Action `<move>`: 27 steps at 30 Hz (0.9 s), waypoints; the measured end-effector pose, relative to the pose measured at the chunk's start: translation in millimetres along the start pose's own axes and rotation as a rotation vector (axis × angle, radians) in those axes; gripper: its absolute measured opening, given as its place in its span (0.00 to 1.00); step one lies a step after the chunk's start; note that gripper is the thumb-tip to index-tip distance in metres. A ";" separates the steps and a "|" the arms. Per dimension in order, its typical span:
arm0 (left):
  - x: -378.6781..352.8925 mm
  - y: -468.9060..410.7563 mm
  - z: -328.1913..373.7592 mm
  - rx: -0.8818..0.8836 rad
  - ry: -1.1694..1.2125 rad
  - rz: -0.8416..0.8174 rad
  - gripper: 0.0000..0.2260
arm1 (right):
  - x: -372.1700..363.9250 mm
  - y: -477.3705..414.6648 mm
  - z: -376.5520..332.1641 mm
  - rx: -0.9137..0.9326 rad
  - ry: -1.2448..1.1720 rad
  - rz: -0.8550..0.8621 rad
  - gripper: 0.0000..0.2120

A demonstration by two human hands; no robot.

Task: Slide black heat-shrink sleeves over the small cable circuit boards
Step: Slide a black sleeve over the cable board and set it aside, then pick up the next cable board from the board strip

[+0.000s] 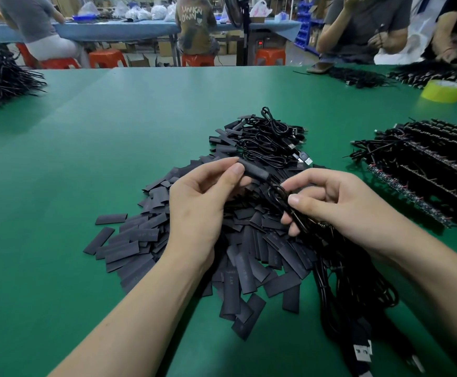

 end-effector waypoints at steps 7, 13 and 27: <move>-4.0 3.3 3.3 -0.091 -0.204 -0.070 0.04 | 27.8 -27.2 -17.9 0.055 0.036 0.318 0.04; -11.6 9.5 -0.6 -0.156 -0.369 -0.187 0.03 | 29.9 -136.6 -81.2 0.276 0.633 0.449 0.08; -18.0 20.6 0.7 -0.231 -0.536 -0.266 0.13 | 30.7 -28.9 -23.6 -0.129 1.151 -0.158 0.12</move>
Point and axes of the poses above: each hand's wrist, its own y-axis away from the middle knuckle, its own x-axis out of the back of the hand, z = x × y, the point moved 6 cm from there along -y, towards the middle knuckle, and after that the axes turned 9 degrees about z, right-handed, at the moved point
